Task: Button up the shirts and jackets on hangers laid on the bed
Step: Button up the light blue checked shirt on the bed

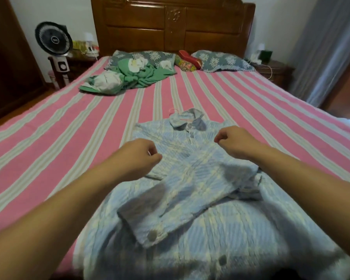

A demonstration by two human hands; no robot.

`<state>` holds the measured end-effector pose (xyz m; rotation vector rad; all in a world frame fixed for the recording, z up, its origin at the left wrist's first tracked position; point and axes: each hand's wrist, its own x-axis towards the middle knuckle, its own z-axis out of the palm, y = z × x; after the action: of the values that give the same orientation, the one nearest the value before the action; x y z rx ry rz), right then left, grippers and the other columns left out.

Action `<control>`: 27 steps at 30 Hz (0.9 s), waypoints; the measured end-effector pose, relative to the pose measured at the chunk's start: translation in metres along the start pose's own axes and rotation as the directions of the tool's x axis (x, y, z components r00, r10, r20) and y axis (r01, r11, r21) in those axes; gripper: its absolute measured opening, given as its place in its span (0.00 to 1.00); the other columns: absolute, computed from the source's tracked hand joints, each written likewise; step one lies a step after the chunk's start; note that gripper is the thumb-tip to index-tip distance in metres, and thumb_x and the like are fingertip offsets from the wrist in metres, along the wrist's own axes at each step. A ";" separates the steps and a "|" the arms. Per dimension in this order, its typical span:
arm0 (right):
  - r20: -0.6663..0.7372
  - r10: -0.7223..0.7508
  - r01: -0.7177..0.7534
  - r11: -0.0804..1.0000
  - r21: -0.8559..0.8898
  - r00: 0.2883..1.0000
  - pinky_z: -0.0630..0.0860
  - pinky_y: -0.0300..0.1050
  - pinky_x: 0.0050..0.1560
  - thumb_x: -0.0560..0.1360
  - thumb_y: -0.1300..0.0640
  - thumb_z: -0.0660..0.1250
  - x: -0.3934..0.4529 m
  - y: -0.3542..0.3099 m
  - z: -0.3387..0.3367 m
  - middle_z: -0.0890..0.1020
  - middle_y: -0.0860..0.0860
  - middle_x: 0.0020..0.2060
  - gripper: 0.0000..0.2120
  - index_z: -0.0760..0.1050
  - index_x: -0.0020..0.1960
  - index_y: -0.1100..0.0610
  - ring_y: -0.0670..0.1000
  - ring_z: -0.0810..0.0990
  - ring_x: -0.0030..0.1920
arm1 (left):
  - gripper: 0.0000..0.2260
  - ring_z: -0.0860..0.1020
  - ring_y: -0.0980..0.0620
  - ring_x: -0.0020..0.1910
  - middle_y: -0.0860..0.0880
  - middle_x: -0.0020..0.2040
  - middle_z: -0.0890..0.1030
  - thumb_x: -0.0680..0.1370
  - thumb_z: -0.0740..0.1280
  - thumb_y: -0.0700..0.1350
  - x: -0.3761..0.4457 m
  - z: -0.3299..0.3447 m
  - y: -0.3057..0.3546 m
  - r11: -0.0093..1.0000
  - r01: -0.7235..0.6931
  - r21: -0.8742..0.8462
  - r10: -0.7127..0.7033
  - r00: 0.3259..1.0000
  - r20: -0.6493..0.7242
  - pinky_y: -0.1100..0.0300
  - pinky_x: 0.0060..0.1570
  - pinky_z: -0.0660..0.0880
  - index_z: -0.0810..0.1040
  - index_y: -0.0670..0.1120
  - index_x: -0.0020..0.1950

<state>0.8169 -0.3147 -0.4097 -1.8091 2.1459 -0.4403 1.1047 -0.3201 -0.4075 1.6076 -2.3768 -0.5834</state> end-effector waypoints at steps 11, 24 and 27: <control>-0.077 0.208 -0.219 0.955 -0.201 0.975 0.74 0.53 0.61 0.82 0.55 0.58 0.293 0.092 0.077 0.72 0.63 0.70 0.22 0.64 0.75 0.59 0.63 0.74 0.66 | 0.26 0.57 0.39 0.78 0.43 0.79 0.59 0.84 0.47 0.63 0.263 0.103 -0.086 0.895 0.003 0.446 -0.038 0.997 0.070 0.39 0.74 0.57 0.57 0.55 0.80; -0.114 -0.060 0.060 0.998 -0.006 0.992 0.69 0.52 0.42 0.82 0.53 0.61 0.230 0.077 -0.011 0.77 0.54 0.38 0.11 0.78 0.49 0.59 0.59 0.75 0.42 | 0.24 0.60 0.40 0.78 0.45 0.79 0.63 0.81 0.62 0.52 0.230 0.049 -0.068 0.988 -0.094 0.122 0.107 0.989 -0.103 0.39 0.76 0.57 0.67 0.51 0.76; -0.060 -0.131 0.137 0.986 0.093 0.990 0.71 0.52 0.45 0.80 0.47 0.61 0.169 0.056 -0.045 0.79 0.49 0.40 0.13 0.81 0.52 0.52 0.54 0.76 0.43 | 0.32 0.61 0.47 0.76 0.51 0.77 0.64 0.76 0.59 0.67 0.217 -0.015 -0.021 0.944 -0.001 -0.329 -0.094 0.957 -0.275 0.44 0.75 0.58 0.64 0.55 0.77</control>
<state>0.7202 -0.4709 -0.3976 -1.9144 2.0069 -0.6202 1.0457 -0.5304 -0.4130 1.4891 -1.9208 -0.6620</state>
